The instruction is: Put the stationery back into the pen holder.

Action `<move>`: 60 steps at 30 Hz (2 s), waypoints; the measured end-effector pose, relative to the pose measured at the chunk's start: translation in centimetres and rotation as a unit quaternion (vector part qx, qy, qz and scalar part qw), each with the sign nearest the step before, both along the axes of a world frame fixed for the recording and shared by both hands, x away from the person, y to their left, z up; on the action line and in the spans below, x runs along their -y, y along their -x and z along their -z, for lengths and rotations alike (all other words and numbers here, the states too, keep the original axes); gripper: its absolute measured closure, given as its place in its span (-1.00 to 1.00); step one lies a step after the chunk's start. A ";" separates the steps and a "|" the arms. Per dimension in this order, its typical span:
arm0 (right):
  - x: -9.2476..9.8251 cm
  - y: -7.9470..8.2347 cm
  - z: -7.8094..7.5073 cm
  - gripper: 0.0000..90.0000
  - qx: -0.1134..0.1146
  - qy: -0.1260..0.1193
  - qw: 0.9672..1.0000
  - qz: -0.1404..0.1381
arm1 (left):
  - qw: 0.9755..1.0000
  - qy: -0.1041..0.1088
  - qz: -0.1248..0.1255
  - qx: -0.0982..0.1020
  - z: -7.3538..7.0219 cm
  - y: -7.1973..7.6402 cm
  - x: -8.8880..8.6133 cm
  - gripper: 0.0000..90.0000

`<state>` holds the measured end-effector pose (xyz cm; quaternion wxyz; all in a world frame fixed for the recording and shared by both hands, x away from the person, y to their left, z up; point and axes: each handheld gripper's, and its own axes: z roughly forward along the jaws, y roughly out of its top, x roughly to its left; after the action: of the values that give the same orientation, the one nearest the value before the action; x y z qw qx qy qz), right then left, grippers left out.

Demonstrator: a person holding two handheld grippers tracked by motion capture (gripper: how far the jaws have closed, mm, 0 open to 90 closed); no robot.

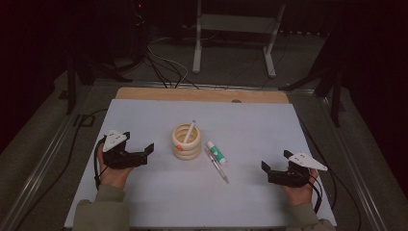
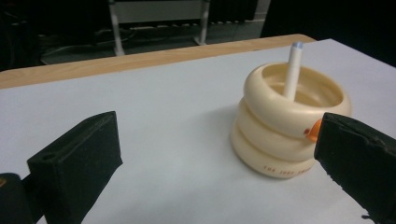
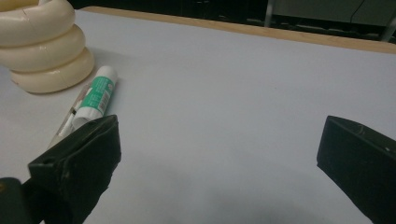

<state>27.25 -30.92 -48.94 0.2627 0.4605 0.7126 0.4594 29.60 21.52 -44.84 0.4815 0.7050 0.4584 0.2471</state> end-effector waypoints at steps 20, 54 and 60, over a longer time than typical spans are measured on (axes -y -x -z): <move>-0.1 -0.2 0.1 -1.00 -0.008 0.006 1.000 -0.013 | 1.000 0.005 -0.018 0.018 1.9 2.0 -1.8 -0.99; -4.5 -4.5 -3.7 -1.00 -0.080 0.060 0.994 -0.050 | 0.997 -0.018 -0.054 0.051 2.7 2.4 -1.4 -0.99; -6.3 -6.5 -4.6 -1.00 -0.106 0.077 0.989 -0.064 | 0.997 -0.015 -0.059 0.052 2.7 2.4 -1.5 -0.99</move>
<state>33.73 -24.62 -44.33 0.1903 0.4380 0.7979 0.3678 27.16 23.04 -47.52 0.4788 0.6698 0.4699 0.3184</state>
